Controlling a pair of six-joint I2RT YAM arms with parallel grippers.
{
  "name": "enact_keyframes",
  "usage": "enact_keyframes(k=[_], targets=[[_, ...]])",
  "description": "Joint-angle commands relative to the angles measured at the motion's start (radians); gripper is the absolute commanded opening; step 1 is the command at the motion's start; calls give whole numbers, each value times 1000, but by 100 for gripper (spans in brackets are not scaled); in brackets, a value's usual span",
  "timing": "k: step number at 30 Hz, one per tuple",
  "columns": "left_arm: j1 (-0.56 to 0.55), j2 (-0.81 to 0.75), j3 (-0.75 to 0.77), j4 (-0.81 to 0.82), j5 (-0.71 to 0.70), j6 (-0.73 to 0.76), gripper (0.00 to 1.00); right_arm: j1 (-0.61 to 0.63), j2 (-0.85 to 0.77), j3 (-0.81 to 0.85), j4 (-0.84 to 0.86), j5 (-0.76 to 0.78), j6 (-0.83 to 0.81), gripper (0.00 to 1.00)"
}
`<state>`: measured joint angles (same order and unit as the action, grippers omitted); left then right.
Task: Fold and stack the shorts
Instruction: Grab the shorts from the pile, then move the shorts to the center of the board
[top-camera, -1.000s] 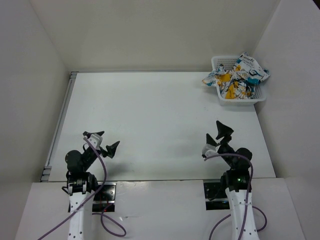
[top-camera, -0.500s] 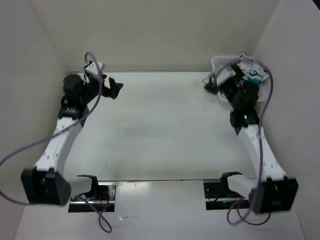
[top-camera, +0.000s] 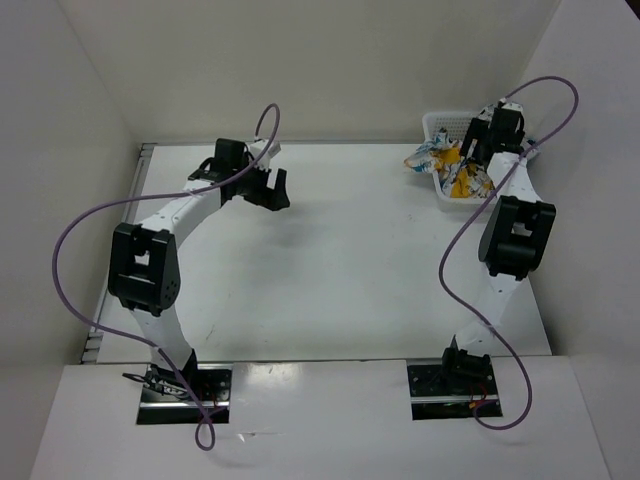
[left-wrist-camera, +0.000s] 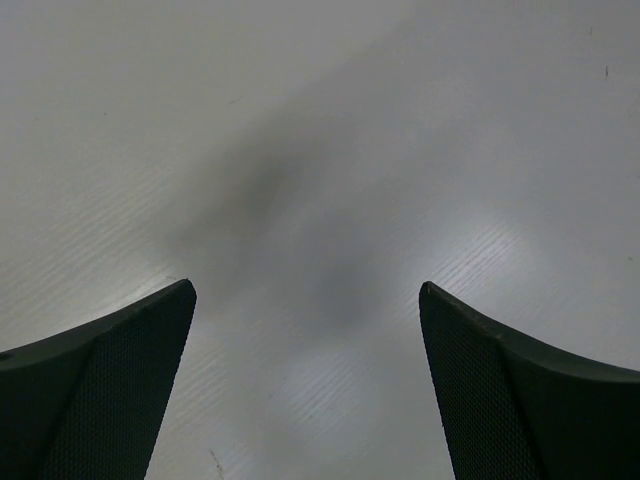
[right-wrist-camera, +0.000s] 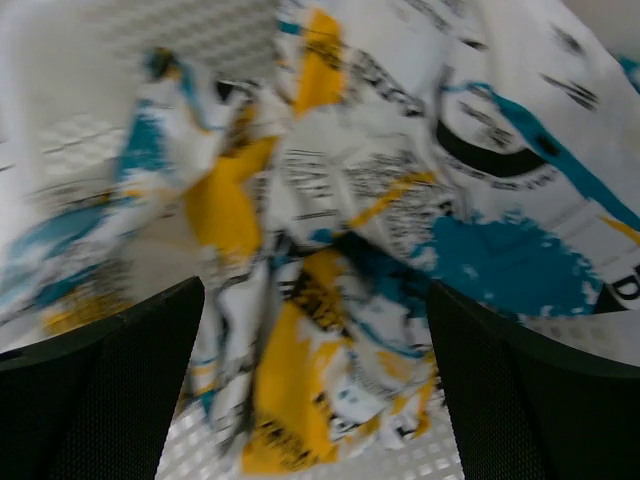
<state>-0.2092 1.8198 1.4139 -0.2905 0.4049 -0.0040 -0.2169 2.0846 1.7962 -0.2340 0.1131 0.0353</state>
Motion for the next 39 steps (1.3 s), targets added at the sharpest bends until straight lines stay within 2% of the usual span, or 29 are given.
enact_keyframes(k=[1, 8, 10, 11, 12, 14, 15, 17, 21, 25, 30, 31, 34, 36, 39], targets=[[-19, 16, 69, 14, 14, 4, 99, -33, 63, 104, -133, 46, 84, 95], [-82, 56, 88, 5, -20, 4, 99, -62, 155, 104, -133, 74, 95, 97], [-93, 65, 88, 5, -29, 4, 99, -62, 167, 104, -133, 21, 86, 89], [-102, 65, 88, 5, -29, 4, 99, -62, 167, 104, -133, -1, 86, 81], [-102, 65, 88, 5, -29, 4, 99, -62, 167, 104, -142, -28, 86, 61], [-102, 65, 88, -4, -29, 4, 99, -62, 178, 104, -142, -38, 86, 37], [-102, 65, 97, -4, -38, 4, 99, -62, 178, 118, -142, -38, 86, 14], [-102, 55, 97, -4, -38, 4, 99, -62, 155, 146, -142, -27, 86, 0], [-102, 20, 97, -4, -72, 4, 99, 9, 72, 230, -160, -9, 8, 0], [-102, -43, 74, 25, -116, 4, 99, 94, -21, 369, -160, 81, -55, 0], [-102, -189, 11, 54, -188, 4, 99, 194, -119, 669, -247, 76, -55, 0], [-102, -214, -13, 63, -207, 4, 99, 252, -133, 714, -269, 53, -55, 0], [-102, -324, -53, 63, -285, 4, 99, 352, -196, 715, -362, -188, -32, 0], [-102, -410, -95, 63, -343, 4, 99, 457, -228, 645, -375, -318, 18, 0], [-84, -514, -161, 73, -390, 4, 99, 518, -251, 557, -389, -462, 109, 0]])
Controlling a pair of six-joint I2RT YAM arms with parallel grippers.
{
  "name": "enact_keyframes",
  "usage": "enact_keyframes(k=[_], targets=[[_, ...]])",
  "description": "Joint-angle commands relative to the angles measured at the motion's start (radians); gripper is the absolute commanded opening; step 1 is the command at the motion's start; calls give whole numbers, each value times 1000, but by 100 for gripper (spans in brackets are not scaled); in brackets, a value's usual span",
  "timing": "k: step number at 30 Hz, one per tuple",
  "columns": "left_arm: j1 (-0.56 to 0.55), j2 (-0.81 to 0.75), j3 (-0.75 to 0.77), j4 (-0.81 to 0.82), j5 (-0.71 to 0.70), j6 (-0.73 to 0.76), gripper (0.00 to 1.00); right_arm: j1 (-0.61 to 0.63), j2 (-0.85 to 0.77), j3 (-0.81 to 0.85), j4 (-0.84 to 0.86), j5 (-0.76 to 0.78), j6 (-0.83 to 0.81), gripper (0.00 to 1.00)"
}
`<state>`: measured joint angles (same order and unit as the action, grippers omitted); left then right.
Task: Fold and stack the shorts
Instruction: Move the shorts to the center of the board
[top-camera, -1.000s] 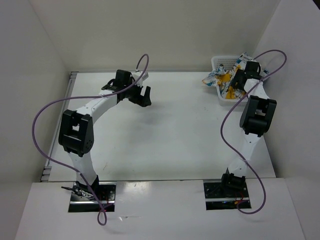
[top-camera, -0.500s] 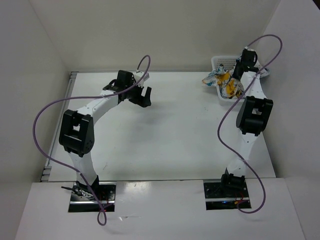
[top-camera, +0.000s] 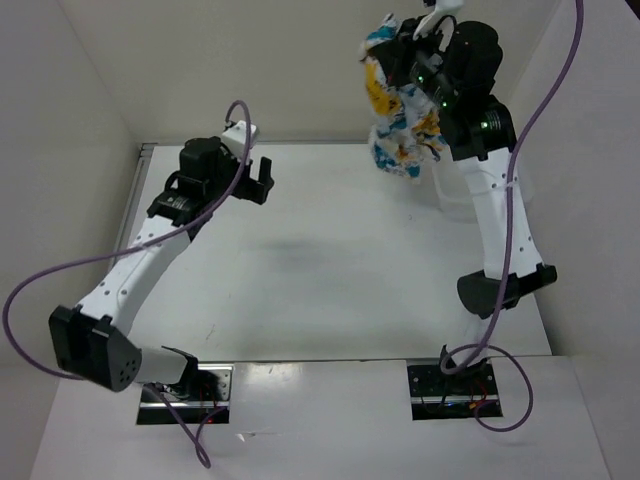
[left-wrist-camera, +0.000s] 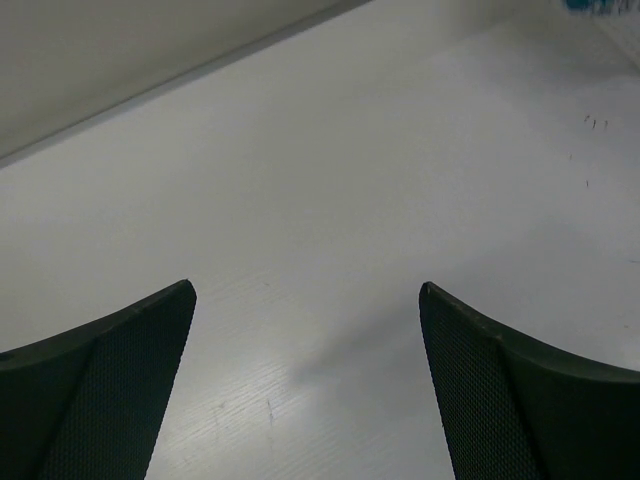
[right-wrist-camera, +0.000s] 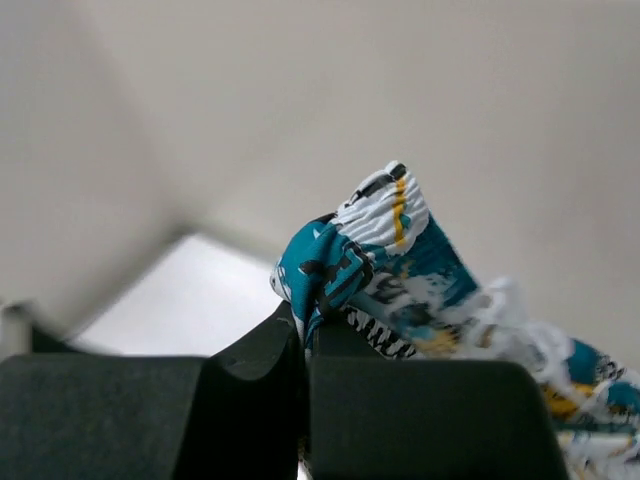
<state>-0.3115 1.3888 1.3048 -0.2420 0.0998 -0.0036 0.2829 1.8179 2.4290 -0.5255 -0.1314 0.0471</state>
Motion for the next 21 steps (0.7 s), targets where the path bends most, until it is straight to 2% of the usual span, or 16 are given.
enact_keyframes(k=[1, 5, 6, 8, 9, 13, 15, 17, 20, 21], targets=[[37, -106, -64, 24, -84, 4, 99, 18, 15, -123, -82, -235, 182, 0], [141, -223, -119, 6, -55, 4, 99, 18, -21, -275, -62, -180, 246, 0], [167, -240, -131, 6, -32, 4, 99, 18, -32, -316, -62, -142, 257, 15], [176, -278, -183, -3, -22, 4, 99, 18, -51, -476, -33, -84, 257, 23], [176, -278, -202, -14, -6, 4, 99, 18, -51, -587, -33, -4, 241, 48], [138, -274, -259, -95, 66, 4, 99, 7, -87, -818, -4, 249, 96, 73], [76, -260, -295, -121, 89, 4, 99, -4, -117, -875, 19, 292, 53, 78], [29, -222, -306, -158, 118, 4, 99, -4, -152, -887, 54, 292, 10, 78], [-90, -157, -340, -238, 161, 4, 99, -4, -140, -887, 65, 187, 0, 79], [-169, -128, -360, -271, 135, 4, 99, -4, -126, -875, 65, 137, 0, 79]])
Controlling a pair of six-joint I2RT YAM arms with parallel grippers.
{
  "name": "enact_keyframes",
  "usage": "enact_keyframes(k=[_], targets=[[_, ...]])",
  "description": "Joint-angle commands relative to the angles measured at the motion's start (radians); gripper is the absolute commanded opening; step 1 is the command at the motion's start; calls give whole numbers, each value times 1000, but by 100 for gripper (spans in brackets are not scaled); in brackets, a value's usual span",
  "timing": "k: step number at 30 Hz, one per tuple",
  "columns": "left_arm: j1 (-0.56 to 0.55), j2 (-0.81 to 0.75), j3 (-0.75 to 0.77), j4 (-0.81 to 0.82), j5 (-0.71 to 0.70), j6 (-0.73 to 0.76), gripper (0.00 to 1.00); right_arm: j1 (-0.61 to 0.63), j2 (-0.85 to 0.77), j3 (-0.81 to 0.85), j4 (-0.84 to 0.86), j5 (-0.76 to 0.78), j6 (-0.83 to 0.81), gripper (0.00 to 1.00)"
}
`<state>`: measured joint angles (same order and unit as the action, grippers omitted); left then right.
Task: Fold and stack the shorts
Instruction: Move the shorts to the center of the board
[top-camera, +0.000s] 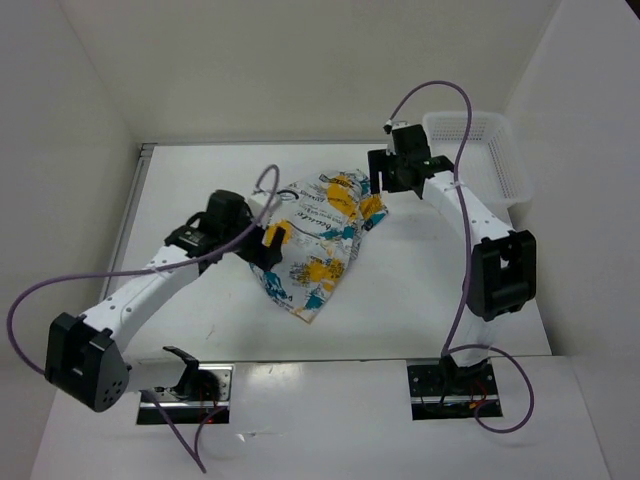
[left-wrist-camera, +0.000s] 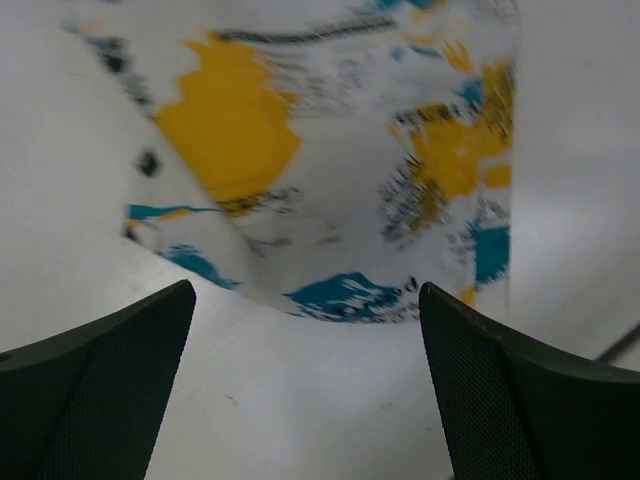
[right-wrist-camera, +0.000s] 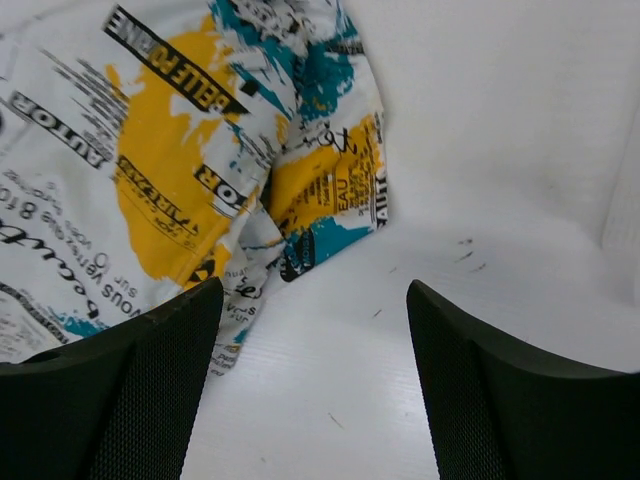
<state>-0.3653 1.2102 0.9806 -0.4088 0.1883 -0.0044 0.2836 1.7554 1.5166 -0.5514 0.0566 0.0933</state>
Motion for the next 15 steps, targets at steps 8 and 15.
enact_keyframes(k=[8, 15], targets=[[-305, 213, -10, -16, 85, 4, 99, -38, 315, 293, 134, -143, 62, 79], [-325, 379, -10, 114, 146, 4, 99, -38, 536, 473, 156, -209, 160, 79]])
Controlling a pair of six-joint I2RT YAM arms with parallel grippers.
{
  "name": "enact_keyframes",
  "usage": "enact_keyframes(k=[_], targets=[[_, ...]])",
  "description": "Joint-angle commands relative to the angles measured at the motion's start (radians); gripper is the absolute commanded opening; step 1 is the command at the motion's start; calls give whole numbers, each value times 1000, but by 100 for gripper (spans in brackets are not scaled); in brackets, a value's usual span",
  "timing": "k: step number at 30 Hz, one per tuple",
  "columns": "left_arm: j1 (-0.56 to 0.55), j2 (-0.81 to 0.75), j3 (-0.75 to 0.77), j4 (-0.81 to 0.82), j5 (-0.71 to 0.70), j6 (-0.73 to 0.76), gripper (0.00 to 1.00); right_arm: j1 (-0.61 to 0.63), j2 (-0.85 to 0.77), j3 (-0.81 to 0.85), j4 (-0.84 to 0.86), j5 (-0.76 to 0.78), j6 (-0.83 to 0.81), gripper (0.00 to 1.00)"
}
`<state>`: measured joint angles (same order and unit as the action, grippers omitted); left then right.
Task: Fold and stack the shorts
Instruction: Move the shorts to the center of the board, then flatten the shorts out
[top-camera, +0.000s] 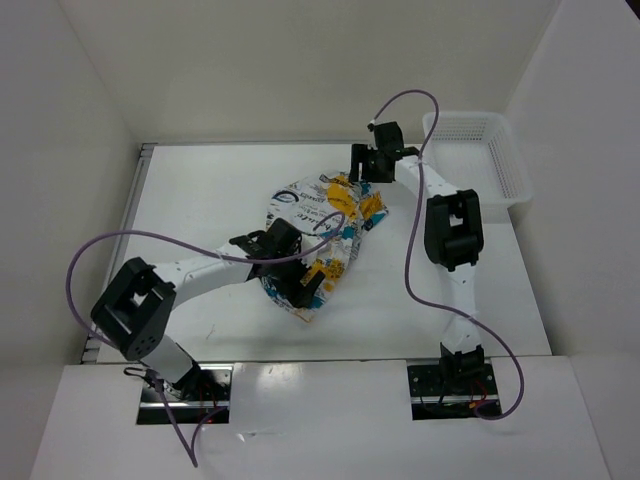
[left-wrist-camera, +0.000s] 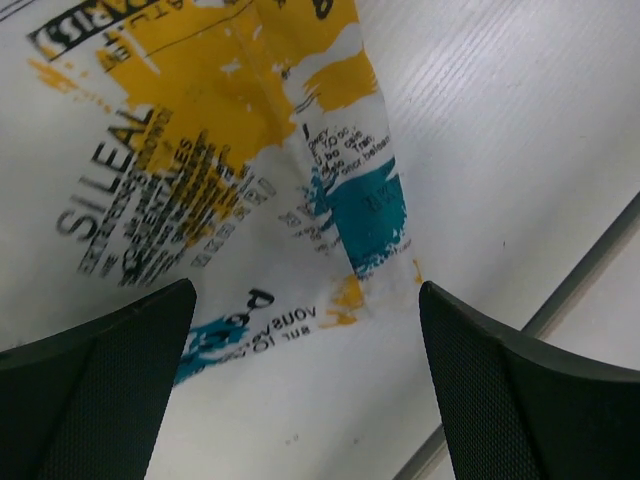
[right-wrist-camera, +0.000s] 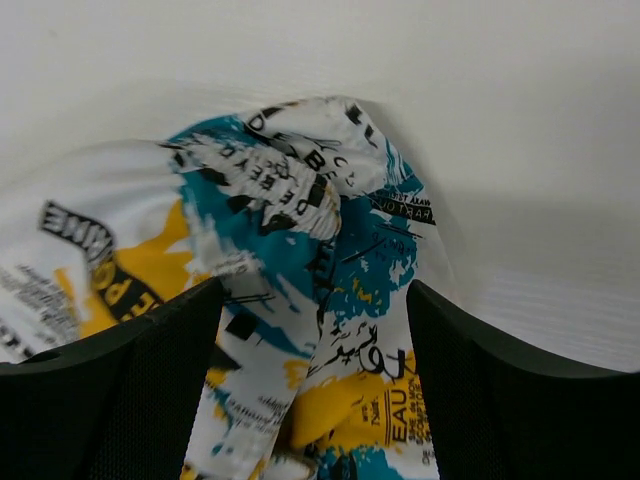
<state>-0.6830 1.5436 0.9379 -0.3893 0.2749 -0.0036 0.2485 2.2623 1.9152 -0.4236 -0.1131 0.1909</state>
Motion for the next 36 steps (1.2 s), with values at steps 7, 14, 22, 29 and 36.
enact_keyframes(k=[7, 14, 22, 29, 36], targets=[[-27, 151, 33, 179, 92, 4, 74, -3, 83, 42, 28, -112, 85, 76], [-46, 151, 33, 188, 73, 4, 0, -3, 92, 42, 19, -126, 94, 48], [-46, 142, 24, 155, 73, 4, 0, -3, 37, -44, 19, -165, 94, 0], [113, 82, 70, 43, -112, 4, 0, -14, -108, 24, -6, -155, 76, 0], [477, -19, 341, -45, -149, 4, 0, -54, -320, 142, -38, -119, -11, 0]])
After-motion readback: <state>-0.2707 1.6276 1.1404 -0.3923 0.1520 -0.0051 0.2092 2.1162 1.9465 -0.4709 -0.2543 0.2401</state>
